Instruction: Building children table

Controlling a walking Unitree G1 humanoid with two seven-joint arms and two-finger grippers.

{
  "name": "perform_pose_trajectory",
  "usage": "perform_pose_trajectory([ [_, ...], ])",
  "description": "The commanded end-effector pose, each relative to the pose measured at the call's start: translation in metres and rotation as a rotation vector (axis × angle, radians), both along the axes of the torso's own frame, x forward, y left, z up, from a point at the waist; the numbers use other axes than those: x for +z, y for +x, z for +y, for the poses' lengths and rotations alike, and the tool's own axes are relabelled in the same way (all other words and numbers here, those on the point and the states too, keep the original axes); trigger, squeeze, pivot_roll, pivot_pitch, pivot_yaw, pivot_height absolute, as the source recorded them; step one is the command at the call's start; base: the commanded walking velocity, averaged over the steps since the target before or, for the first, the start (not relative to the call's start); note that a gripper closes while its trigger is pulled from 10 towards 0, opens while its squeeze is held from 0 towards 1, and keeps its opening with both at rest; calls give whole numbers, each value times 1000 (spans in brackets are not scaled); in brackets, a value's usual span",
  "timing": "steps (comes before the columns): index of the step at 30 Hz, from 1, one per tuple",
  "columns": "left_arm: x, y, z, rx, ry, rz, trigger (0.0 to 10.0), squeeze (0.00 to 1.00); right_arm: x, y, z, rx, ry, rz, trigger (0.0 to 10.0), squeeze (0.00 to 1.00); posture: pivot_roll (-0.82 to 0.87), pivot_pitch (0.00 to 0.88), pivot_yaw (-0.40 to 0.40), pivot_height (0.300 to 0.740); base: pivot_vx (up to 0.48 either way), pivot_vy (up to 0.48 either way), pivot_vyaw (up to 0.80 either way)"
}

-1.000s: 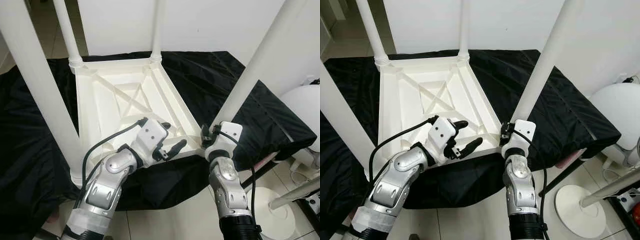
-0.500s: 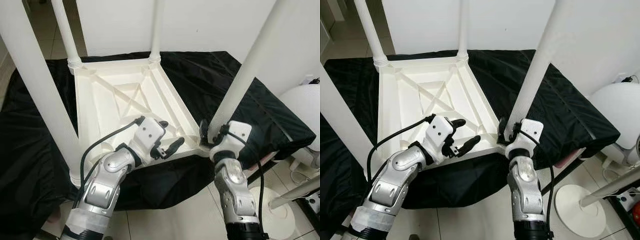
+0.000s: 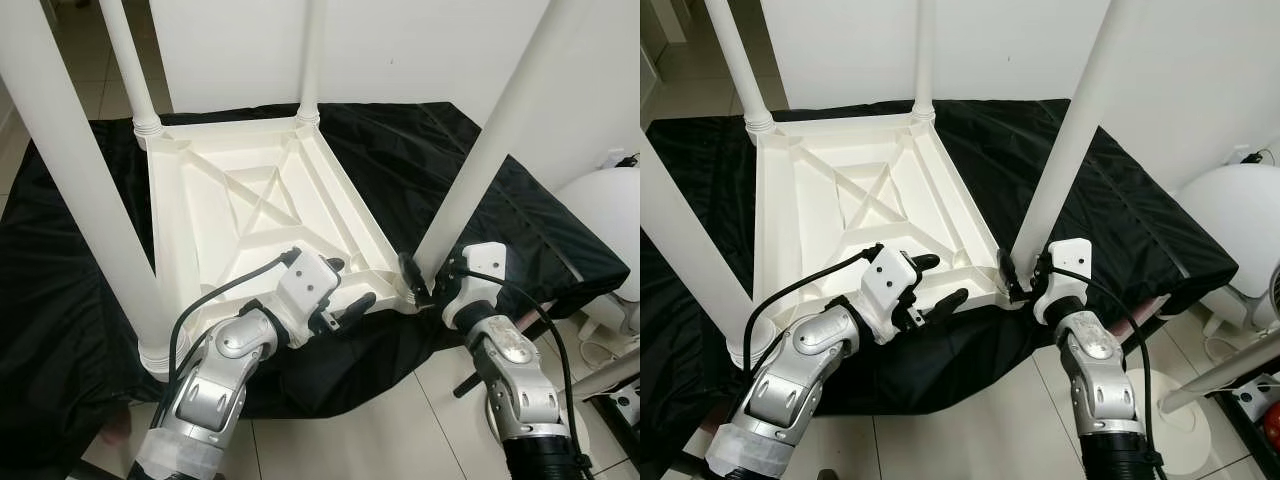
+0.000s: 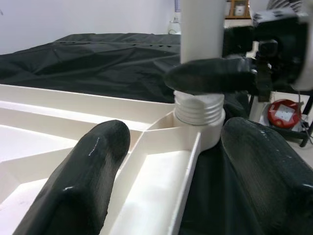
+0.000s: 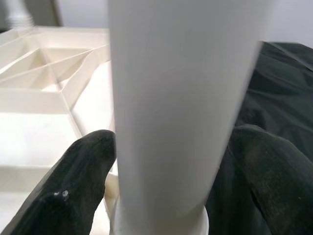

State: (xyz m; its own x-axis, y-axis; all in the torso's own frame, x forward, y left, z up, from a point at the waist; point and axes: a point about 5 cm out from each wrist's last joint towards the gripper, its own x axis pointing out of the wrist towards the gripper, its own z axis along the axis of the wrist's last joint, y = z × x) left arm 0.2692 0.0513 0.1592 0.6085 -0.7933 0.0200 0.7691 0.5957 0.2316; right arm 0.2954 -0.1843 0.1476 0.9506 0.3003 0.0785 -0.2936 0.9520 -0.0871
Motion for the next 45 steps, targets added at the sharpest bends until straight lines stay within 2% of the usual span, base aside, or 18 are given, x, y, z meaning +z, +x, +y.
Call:
perform_pose_trajectory([
  [1, 1, -1, -2, 52, -15, -19, 10000, 0, 0, 3, -2, 46, -23, -1, 10000, 0, -44, 17, -49, 740, 0, 0, 0],
  [11, 6, 11, 2, 85, 21, -66, 10000, 0, -4, 25, -1, 254, -105, 35, 10000, 0, -31, 24, -45, 740, 0, 0, 0],
  [12, 7, 12, 3, 88, 28, -74, 10000, 0, -5, 27, 0, 272, -117, 43, 6824, 0, -29, 24, -46, 740, 0, 0, 0],
  [14, 8, 13, 4, 90, 32, -79, 10000, 0, -5, 28, -1, 281, -123, 49, 6824, 0, -27, 24, -47, 740, 0, 0, 0],
  [15, 9, 13, 4, 92, 31, -82, 10000, 0, -9, 29, -1, 299, -138, 68, 157, 0, -27, 24, -47, 740, 0, 0, 0],
  [17, 9, 14, 5, 95, 30, -84, 10000, 0, -11, 29, -1, 319, -148, 83, 0, 0, -21, 25, -50, 740, 0, 0, 0],
  [29, 11, 15, 5, 109, 22, -91, 10000, 0, -23, 25, -6, 381, -153, 113, 0, 0, -22, 33, -55, 740, 0, 0, 0],
  [30, 11, 16, 6, 114, 22, -92, 10000, 0, -24, 24, -5, 351, -147, 110, 10000, 0, -22, 33, -55, 740, 0, 0, 0],
  [33, 11, 17, 6, 118, 23, -93, 10000, 0, -24, 23, -5, 317, -146, 106, 10000, 0, -22, 33, -55, 740, 0, 0, 0],
  [35, 11, 17, 7, 122, 22, -93, 10000, 0, -24, 23, -5, 209, -145, 100, 10000, 0, -34, 41, -57, 740, 0, 0, 0],
  [37, 11, 17, 7, 122, 22, -92, 10000, 0, -24, 23, -5, 173, -143, 96, 10000, 0, -34, 41, -57, 740, 0, 0, 0],
  [39, 10, 17, 7, 123, 23, -90, 10000, 0, -24, 20, 0, 83, -95, 108, 10000, 0, -40, 44, -54, 740, 0, 0, 0],
  [42, 10, 17, 7, 123, 24, -89, 10000, 0, -25, 19, 2, 55, -74, 115, 10000, 0, -40, 44, -54, 740, 0, 0, 0],
  [43, 10, 17, 6, 122, 24, -89, 10000, 0, -25, 18, 4, 21, -54, 122, 10000, 0, -49, 48, -53, 740, 0, 0, 0],
  [44, 9, 17, 6, 123, 18, -82, 10000, 0, -26, 16, 9, -64, -19, 121, 10000, 0, -61, 52, -52, 740, 0, 0, 0],
  [45, 9, 17, 6, 123, 18, -82, 10000, 0, -26, 16, 9, -64, -19, 121, 10000, 0, -61, 52, -52, 740, 0, 0, 0],
])
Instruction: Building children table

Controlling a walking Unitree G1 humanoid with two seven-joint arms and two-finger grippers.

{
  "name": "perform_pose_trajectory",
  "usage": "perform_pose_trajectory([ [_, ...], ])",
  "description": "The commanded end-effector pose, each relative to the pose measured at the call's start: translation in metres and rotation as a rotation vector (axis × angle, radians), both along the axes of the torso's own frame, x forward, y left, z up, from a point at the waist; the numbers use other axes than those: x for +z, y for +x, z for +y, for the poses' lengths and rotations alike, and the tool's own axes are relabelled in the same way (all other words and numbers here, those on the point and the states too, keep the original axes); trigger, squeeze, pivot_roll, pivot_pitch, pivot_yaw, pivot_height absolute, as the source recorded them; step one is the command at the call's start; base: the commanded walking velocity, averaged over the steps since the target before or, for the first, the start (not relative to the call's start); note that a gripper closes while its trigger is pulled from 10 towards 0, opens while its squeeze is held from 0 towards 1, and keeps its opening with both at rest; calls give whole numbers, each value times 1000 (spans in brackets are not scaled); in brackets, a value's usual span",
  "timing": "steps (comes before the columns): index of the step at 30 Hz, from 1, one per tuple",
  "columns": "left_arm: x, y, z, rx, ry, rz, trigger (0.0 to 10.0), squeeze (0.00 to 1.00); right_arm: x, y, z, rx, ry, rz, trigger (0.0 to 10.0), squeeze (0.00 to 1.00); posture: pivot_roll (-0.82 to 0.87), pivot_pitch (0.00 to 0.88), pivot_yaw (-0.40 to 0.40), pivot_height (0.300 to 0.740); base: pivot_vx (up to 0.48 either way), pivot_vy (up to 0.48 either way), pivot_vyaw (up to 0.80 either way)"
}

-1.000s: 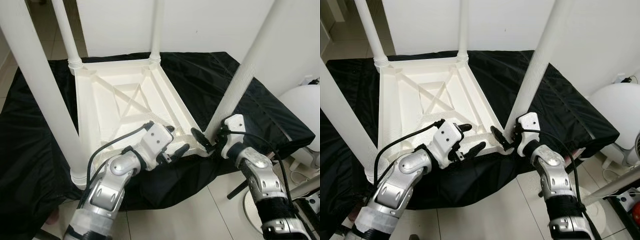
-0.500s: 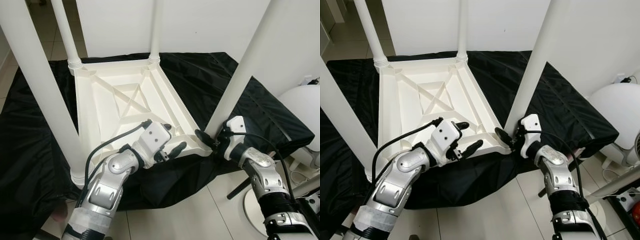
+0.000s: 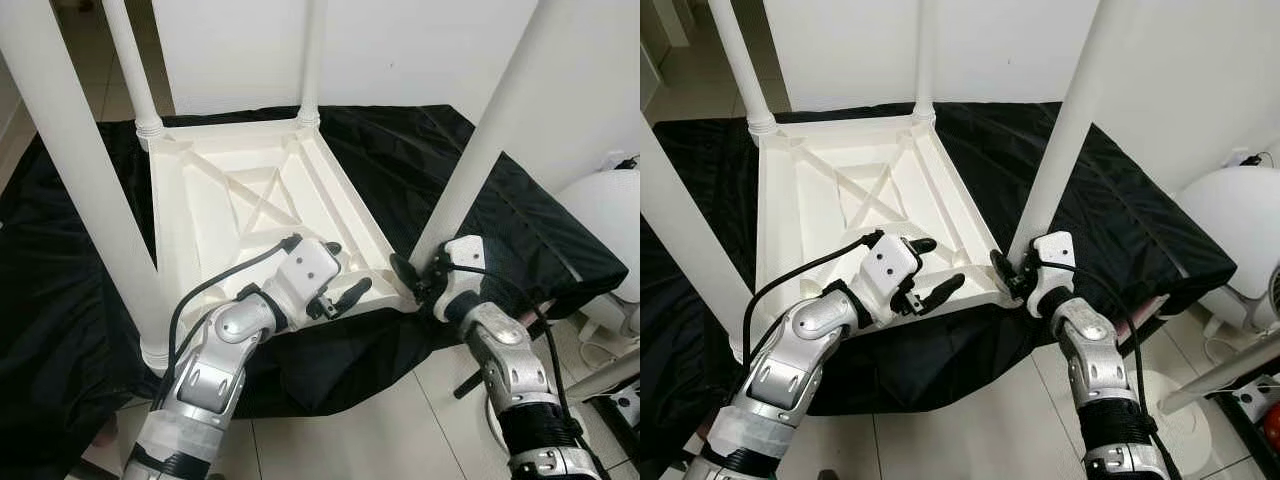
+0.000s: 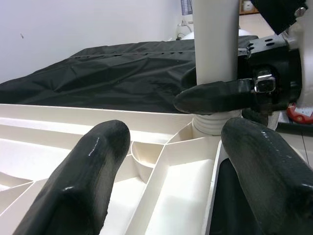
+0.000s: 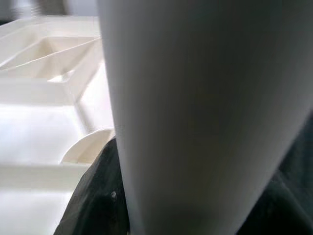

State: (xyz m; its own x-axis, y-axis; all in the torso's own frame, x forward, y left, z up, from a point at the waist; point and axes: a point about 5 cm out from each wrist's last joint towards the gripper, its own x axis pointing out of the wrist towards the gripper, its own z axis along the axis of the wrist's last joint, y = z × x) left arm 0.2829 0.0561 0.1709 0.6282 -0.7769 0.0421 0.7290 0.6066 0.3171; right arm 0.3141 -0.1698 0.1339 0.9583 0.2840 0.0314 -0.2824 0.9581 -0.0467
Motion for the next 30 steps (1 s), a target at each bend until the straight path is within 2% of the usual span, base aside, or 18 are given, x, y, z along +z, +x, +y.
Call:
perform_pose_trajectory([
  [1, -2, 4, 2, 97, -34, 6, 10000, 0, -13, -5, 0, -124, 3, 71, 10000, 0, -67, 53, -51, 740, 0, 0, 0],
  [3, -2, 4, 2, 97, -34, 6, 10000, 0, -13, -5, 0, -124, 3, 71, 10000, 0, -67, 53, -51, 740, 0, 0, 0],
  [5, -2, 6, 3, 109, -47, 14, 10000, 0, -13, -10, 14, -242, 88, 75, 10000, 0, -77, 54, -53, 740, 0, 0, 0],
  [9, -2, 7, 4, 113, -48, 15, 10000, 0, -13, -12, 19, -276, 119, 77, 10000, 0, -82, 55, -55, 740, 0, 0, 0],
  [11, -2, 7, 3, 116, -53, 15, 10000, 0, -11, -16, 27, -457, 162, 73, 10000, 0, -89, 56, -59, 740, 0, 0, 0],
  [15, -3, 7, 1, 115, -60, 19, 10000, 0, 0, -15, 40, -437, 185, 39, 10000, 0, -98, 56, -56, 740, 0, 0, 0],
  [19, -4, 5, -2, 104, -57, 18, 10000, 0, 5, -17, 39, -394, 175, 20, 10000, 0, -95, 52, -61, 740, 0, 0, 0],
  [20, -3, 6, -1, 104, -54, 15, 10000, 0, 5, -19, 39, -389, 180, 25, 10000, 1000, -92, 50, -61, 740, 0, 0, 0],
  [30, -2, 8, 2, 115, -54, 7, 10000, 0, 6, -24, 31, -366, 144, 13, 10000, 1000, -81, 40, -64, 740, 0, 0, 0],
])
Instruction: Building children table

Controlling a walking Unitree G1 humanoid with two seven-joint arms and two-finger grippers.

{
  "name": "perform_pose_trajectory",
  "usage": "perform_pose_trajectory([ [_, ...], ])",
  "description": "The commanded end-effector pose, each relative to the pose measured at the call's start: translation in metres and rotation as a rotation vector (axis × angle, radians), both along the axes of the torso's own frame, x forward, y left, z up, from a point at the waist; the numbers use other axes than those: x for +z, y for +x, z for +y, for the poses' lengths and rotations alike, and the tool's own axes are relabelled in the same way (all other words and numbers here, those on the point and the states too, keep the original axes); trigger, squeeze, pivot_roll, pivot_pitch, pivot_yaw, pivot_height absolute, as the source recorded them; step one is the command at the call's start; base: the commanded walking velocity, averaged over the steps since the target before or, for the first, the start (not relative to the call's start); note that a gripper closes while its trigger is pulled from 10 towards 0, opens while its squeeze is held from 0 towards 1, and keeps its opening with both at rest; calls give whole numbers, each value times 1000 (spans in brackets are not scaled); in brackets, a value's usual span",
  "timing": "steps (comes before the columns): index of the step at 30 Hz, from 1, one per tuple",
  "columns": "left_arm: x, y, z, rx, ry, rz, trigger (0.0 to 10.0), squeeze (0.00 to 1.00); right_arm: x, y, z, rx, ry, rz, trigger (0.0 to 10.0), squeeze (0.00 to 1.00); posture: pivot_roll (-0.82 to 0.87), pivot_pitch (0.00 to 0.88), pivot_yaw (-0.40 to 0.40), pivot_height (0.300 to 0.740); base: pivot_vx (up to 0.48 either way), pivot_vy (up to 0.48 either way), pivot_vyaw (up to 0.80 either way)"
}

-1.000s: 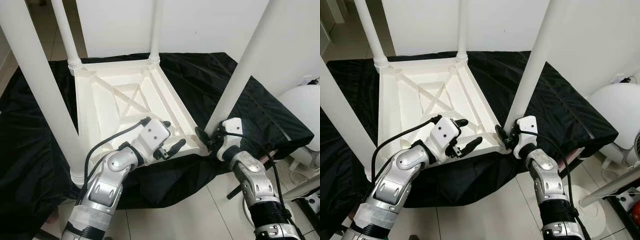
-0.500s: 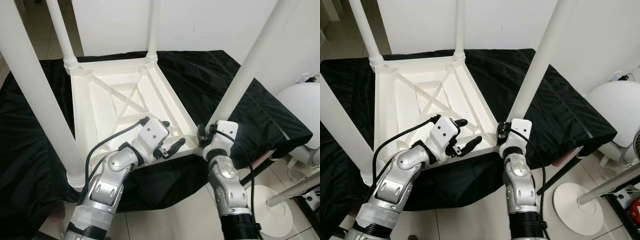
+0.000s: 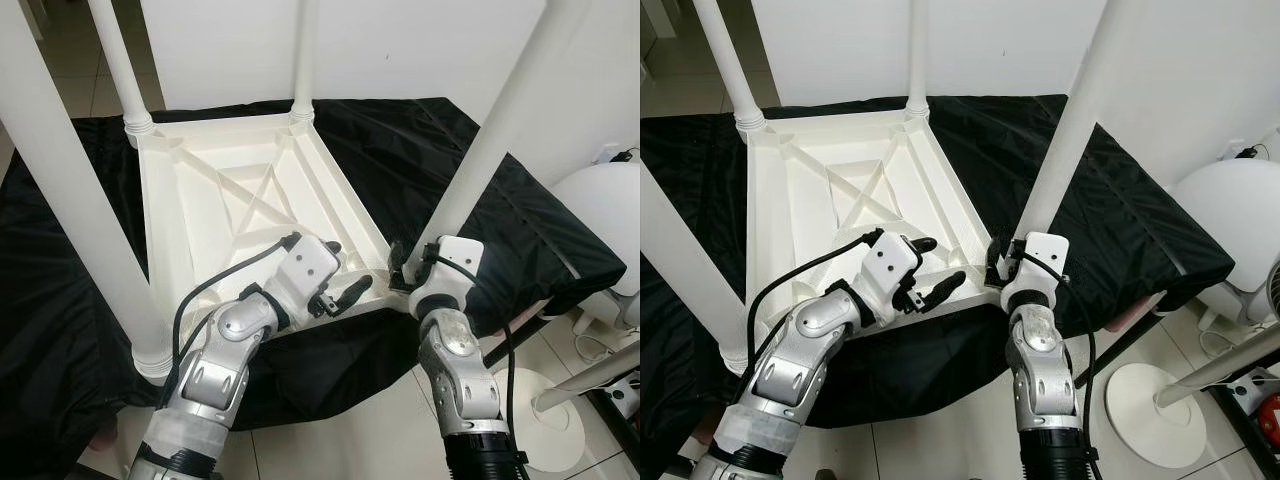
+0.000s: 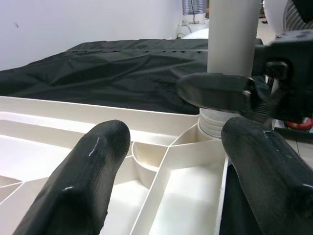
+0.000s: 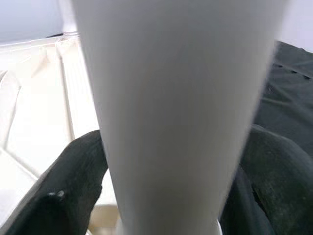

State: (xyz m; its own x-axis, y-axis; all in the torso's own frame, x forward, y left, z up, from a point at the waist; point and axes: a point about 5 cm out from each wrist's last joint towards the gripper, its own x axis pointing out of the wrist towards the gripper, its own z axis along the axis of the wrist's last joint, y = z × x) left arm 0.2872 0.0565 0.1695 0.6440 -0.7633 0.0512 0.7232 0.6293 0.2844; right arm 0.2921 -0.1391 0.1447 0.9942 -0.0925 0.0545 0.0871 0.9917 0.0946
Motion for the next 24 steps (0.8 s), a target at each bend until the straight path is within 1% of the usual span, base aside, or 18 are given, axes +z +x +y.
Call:
perform_pose_trajectory([
  [1, 0, 4, 2, 96, -24, -13, 10000, 0, -4, -2, -1, 26, -1, 19, 10000, 1000, -75, 36, -61, 740, 0, 0, 0],
  [4, 0, 3, 2, 96, -24, -14, 10000, 0, -4, -2, -3, 40, -4, 15, 10000, 1000, -75, 36, -61, 740, 0, 0, 0],
  [7, 1, 4, 3, 96, -20, -19, 10000, 0, 0, 0, -10, 154, -5, -8, 10000, 1000, -66, 31, -59, 740, 0, 0, 0],
  [8, 1, 5, 3, 97, -18, -21, 10000, 0, 0, 1, -10, 210, -27, -12, 10000, 0, -63, 27, -57, 740, 0, 0, 0],
  [9, 2, 5, 3, 97, -17, -22, 10000, 0, 0, 1, -10, 245, -43, -13, 10000, 0, -63, 27, -57, 740, 0, 0, 0],
  [10, 2, 5, 3, 97, -17, -22, 10000, 0, 0, 1, -10, 245, -43, -13, 10000, 0, -63, 27, -57, 740, 0, 0, 0],
  [11, 2, 5, 4, 97, -16, -23, 10000, 0, -2, 2, -10, 294, -37, -4, 10000, 0, -63, 27, -57, 740, 0, 0, 0],
  [13, 2, 5, 4, 97, -16, -23, 10000, 0, -2, 2, -10, 294, -37, -4, 10000, 0, -63, 27, -57, 740, 0, 0, 0],
  [15, 1, 5, 4, 98, -15, -24, 10000, 0, -2, 2, -13, 404, -92, -16, 10000, 0, -55, 16, -54, 740, 0, 0, 0],
  [17, 1, 5, 4, 98, -15, -24, 10000, 0, -2, 2, -13, 404, -92, -16, 10000, 0, -55, 16, -54, 740, 0, 0, 0],
  [18, 1, 5, 4, 98, -14, -25, 10000, 0, -2, 3, -16, 452, -126, -23, 10000, 0, -55, 16, -54, 740, 0, 0, 0],
  [20, 1, 5, 4, 98, -14, -25, 10000, 0, -2, 3, -16, 452, -126, -23, 10000, 0, -55, 16, -54, 740, 0, 0, 0],
  [21, 1, 6, 4, 98, -14, -26, 10000, 0, -1, 5, -21, 485, -157, -27, 10000, 0, -52, 10, -53, 740, 0, 0, 0],
  [22, 1, 6, 4, 98, -14, -26, 10000, 0, -1, 5, -21, 485, -157, -27, 10000, 0, -52, 10, -53, 740, 0, 0, 0],
  [23, 2, 6, 4, 97, -13, -28, 10000, 0, 0, 6, -28, 530, -180, -27, 10000, 0, -48, 3, -53, 740, 0, 0, 0],
  [24, 2, 6, 4, 97, -13, -28, 10000, 0, 0, 6, -28, 530, -180, -27, 10000, 0, -48, 3, -53, 740, 0, 0, 0],
])
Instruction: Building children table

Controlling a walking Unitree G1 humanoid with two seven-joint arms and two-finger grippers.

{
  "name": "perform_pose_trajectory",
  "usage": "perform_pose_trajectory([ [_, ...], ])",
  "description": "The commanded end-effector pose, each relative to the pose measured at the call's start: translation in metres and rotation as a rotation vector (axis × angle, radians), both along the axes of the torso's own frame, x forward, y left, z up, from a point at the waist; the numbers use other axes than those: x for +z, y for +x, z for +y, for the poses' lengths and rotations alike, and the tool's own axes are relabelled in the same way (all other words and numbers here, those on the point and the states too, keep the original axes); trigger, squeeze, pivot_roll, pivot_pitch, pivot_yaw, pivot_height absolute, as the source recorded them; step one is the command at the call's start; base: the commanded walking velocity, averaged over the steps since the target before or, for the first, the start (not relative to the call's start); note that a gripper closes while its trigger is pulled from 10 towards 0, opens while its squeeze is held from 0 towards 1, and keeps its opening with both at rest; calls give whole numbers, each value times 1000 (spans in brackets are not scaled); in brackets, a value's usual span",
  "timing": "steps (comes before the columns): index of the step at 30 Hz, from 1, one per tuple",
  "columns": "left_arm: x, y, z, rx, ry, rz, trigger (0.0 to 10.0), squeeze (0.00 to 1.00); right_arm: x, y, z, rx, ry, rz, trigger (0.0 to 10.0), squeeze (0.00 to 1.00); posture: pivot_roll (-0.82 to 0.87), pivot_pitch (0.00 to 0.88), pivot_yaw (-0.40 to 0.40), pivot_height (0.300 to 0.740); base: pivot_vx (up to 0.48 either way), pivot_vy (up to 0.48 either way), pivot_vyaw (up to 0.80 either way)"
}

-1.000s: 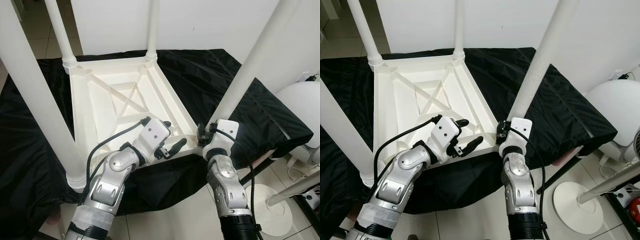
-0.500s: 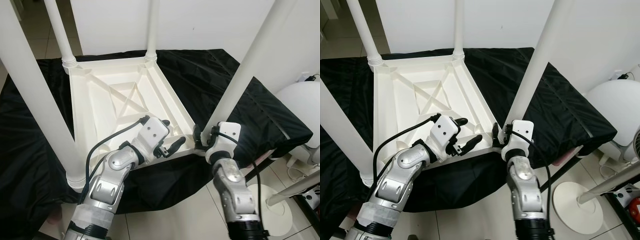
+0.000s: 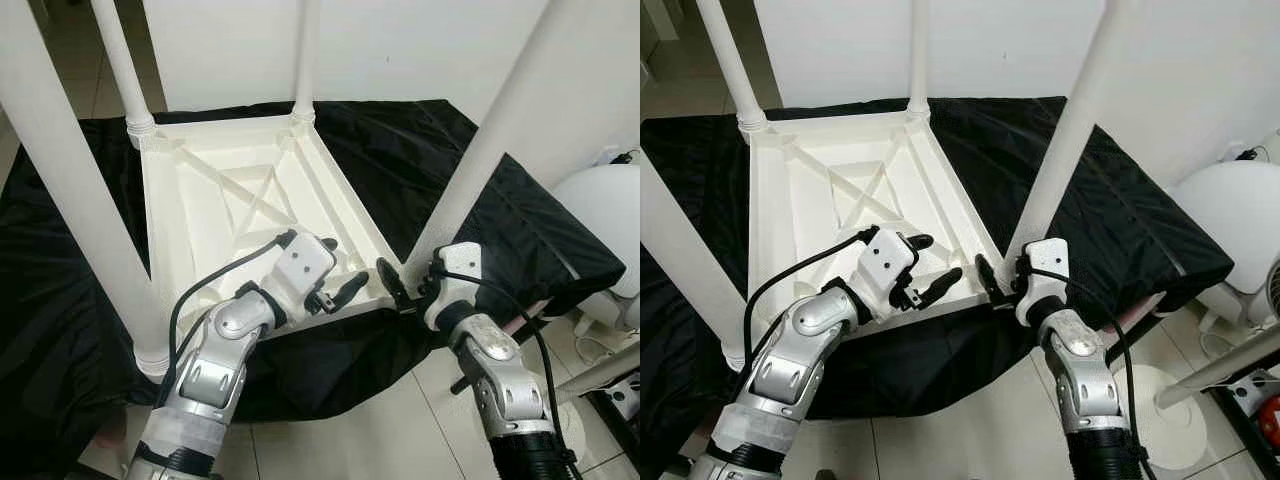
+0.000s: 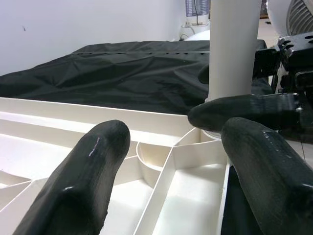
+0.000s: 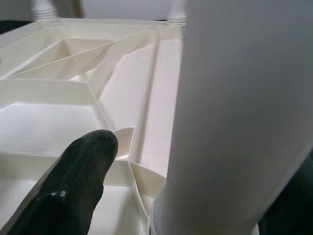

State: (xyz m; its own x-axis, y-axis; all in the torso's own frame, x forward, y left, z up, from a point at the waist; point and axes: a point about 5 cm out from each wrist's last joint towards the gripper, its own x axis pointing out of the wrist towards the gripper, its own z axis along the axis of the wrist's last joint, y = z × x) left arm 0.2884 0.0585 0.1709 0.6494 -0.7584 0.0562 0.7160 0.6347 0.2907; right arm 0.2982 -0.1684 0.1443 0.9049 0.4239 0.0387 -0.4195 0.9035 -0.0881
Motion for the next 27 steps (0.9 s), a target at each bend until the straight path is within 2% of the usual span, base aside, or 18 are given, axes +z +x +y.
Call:
perform_pose_trajectory([
  [1, 1, 5, 2, 89, -13, -21, 10000, 0, 1, 1, -4, 41, -6, -7, 10000, 0, -48, 3, -53, 740, 0, 0, 0],
  [8, 3, 6, -1, 79, -16, -26, 10000, 0, -1, 2, -15, 157, -75, 16, 10000, 0, -55, 0, -40, 740, 0, 0, 0],
  [10, 3, 6, -2, 68, -15, -27, 10000, 0, -1, 5, -20, 215, -116, 26, 10000, 0, -57, 0, -35, 740, 0, 0, 0],
  [14, 3, 6, -3, 64, -13, -28, 10000, 0, -1, 11, -24, 254, -150, 36, 10000, 0, -56, 0, -32, 740, 0, 0, 0],
  [15, 3, 7, -2, 65, -13, -29, 10000, 0, -1, 13, -26, 260, -158, 41, 4902, 0, -55, 0, -32, 740, 0, 0, 0],
  [17, 3, 7, -2, 65, -14, -29, 10000, 0, -2, 15, -28, 268, -162, 43, 4902, 0, -52, 0, -33, 740, 0, 0, 0],
  [18, 4, 7, -2, 66, -13, -31, 10000, 0, -5, 17, -30, 275, -178, 52, 0, 0, -50, 0, -33, 740, 0, 0, 0],
  [25, 3, 7, -1, 70, -12, -33, 10000, 0, -12, 16, -32, 304, -178, 82, 0, 0, -46, 0, -37, 740, 0, 0, 0],
  [27, 3, 7, 0, 77, -13, -34, 10000, 0, -22, 11, -33, 316, -171, 107, 0, 0, -44, 0, -38, 740, 0, 0, 0],
])
